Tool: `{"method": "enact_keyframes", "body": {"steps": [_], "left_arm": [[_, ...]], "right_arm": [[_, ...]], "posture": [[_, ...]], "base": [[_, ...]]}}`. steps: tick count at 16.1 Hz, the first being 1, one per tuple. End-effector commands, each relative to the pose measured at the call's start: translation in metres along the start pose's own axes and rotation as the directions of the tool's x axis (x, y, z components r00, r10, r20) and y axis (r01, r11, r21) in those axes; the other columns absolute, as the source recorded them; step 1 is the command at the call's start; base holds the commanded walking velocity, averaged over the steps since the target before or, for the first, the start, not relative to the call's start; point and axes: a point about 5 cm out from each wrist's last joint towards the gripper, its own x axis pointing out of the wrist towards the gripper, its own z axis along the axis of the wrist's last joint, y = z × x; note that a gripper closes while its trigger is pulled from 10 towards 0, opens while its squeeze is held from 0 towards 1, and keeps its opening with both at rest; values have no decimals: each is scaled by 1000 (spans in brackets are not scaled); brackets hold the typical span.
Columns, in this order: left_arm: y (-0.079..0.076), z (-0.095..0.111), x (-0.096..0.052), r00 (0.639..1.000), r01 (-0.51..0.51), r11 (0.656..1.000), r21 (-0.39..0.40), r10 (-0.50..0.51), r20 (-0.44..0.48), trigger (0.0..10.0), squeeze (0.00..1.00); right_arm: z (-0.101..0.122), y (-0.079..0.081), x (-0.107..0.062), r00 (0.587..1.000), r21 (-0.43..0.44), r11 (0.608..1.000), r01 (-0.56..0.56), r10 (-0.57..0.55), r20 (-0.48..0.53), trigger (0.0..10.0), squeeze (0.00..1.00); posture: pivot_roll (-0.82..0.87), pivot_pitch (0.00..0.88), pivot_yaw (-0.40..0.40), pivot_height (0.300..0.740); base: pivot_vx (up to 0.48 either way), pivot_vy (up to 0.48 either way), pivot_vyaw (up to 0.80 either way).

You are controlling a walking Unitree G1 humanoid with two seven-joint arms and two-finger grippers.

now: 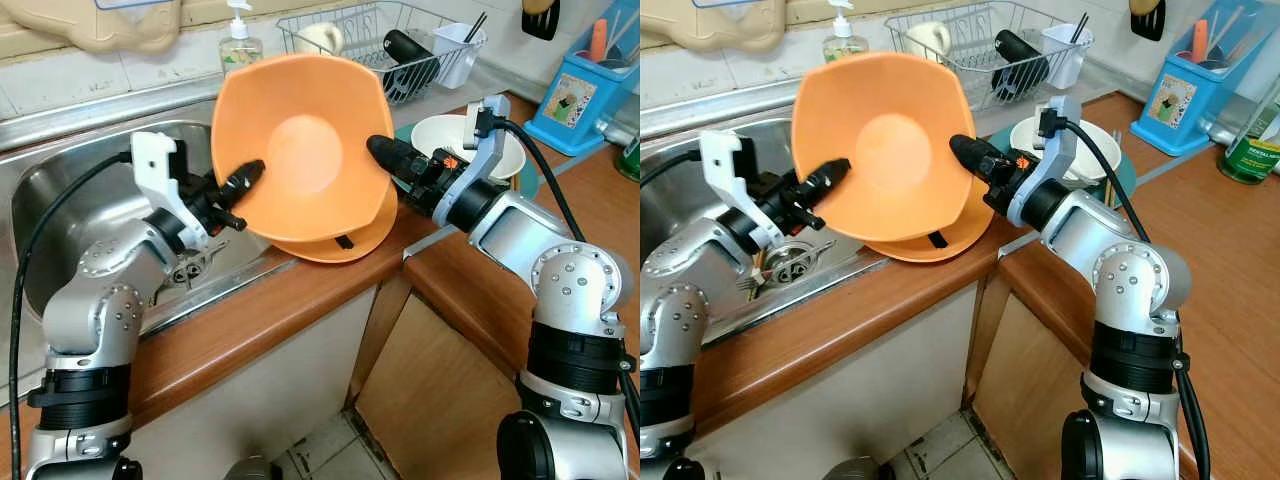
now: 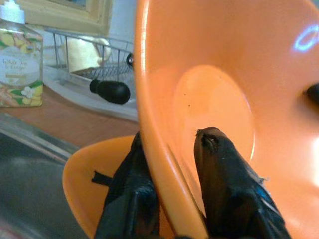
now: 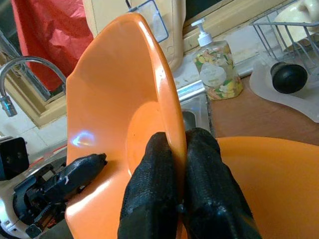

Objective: Kitchen organization

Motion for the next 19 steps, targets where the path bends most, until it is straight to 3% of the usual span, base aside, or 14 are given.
{"method": "enact_keyframes", "body": {"steps": [1,5,6,7,9,10,15,16,17,18,19], "left_arm": [[8,-6,-5,998,-50,999,5,51,-48,0,0],[7,-7,-6,998,-40,999,-7,40,-51,0,0],[7,-5,-7,998,-43,999,-15,42,-41,0,0],[10,-1,-8,998,-55,998,-22,54,-16,0,0],[15,5,-9,996,-84,996,-38,85,27,0,0],[20,15,-9,991,-107,992,-69,112,77,0,0],[27,34,-13,966,-137,979,-148,165,199,0,0],[32,40,-15,954,-166,974,-154,198,225,0,0],[37,43,-18,943,-198,967,-160,232,238,0,0],[40,45,-20,936,-216,963,-160,251,245,0,0],[50,49,-24,907,-293,943,-158,326,267,0,0]], "right_arm": [[15,7,-4,993,-13,998,-59,60,98,0,0],[14,6,-4,994,-18,998,-53,54,95,0,0],[14,6,-4,995,-29,999,-46,48,92,5765,0],[14,6,-5,995,-43,999,-34,38,94,10000,0],[15,6,-5,994,-56,998,-29,35,106,10000,0],[18,6,-4,992,-50,998,-43,49,120,10000,1000],[19,10,-4,989,-73,996,-59,68,128,10000,1000],[17,11,-3,991,-93,994,-59,70,112,10000,933],[15,12,-3,992,-106,992,-62,72,99,10000,557],[14,12,-3,993,-115,991,-64,75,90,10000,392],[10,13,-3,996,-157,986,-61,70,55,10000,0]], "posture": [[22,0,11,740],[24,0,13,740],[24,0,13,740],[24,0,13,740],[24,0,13,740],[24,0,11,740],[26,0,10,740],[26,0,10,740],[26,0,9,740],[26,0,9,740],[27,0,8,740]], "base": [[0,0,0],[0,0,0],[0,0,0],[0,0,0],[0,0,0],[0,0,0],[0,0,0],[0,0,0],[0,0,0],[0,0,0],[0,0,0]]}}
